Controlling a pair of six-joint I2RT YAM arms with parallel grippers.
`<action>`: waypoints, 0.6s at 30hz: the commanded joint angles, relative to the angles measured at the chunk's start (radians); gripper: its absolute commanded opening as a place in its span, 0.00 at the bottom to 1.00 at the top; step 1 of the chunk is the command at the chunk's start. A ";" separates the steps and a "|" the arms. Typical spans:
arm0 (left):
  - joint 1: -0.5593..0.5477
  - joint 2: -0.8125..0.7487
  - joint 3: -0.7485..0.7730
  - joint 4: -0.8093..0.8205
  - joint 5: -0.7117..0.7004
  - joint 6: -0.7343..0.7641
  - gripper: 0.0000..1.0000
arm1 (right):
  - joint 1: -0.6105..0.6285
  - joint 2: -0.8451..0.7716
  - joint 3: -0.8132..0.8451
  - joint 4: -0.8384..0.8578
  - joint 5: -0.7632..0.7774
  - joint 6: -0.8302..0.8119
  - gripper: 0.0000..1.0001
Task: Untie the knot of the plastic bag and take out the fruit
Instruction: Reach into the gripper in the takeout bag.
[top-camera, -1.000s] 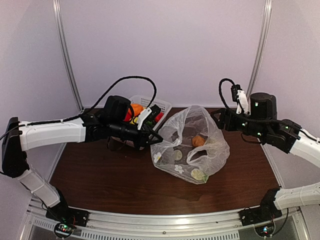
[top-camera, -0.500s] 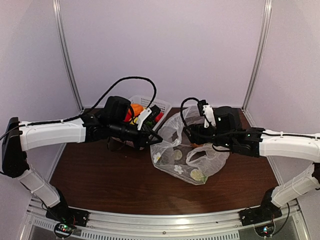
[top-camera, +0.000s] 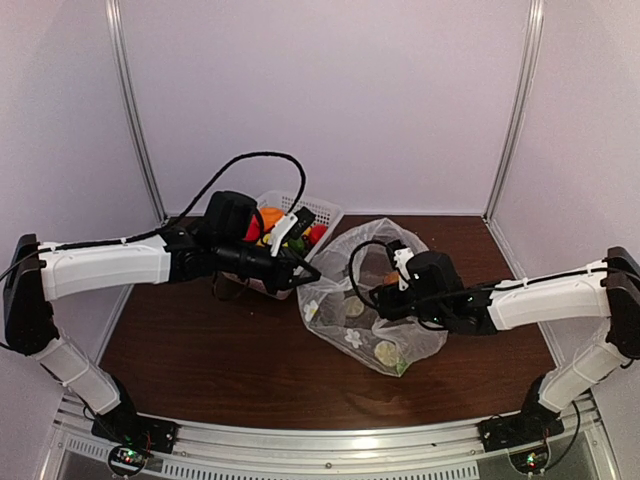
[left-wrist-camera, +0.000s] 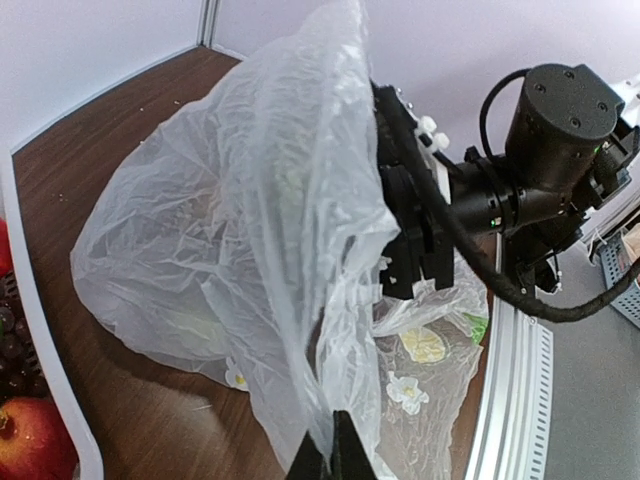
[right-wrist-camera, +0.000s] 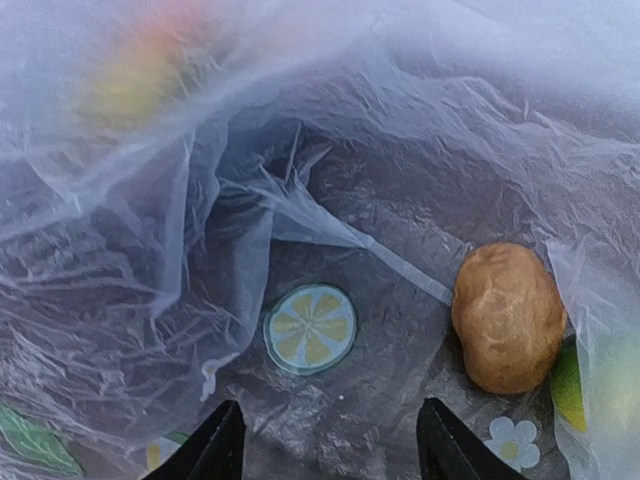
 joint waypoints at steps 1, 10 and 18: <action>0.023 -0.014 -0.019 0.047 0.004 -0.028 0.00 | 0.003 -0.044 -0.070 -0.069 0.078 0.009 0.60; 0.024 0.002 -0.031 0.095 0.143 -0.031 0.00 | 0.001 -0.133 -0.086 -0.156 0.182 -0.005 0.59; 0.001 0.008 -0.035 0.099 0.158 -0.022 0.00 | -0.021 -0.003 0.027 -0.067 0.089 -0.033 0.59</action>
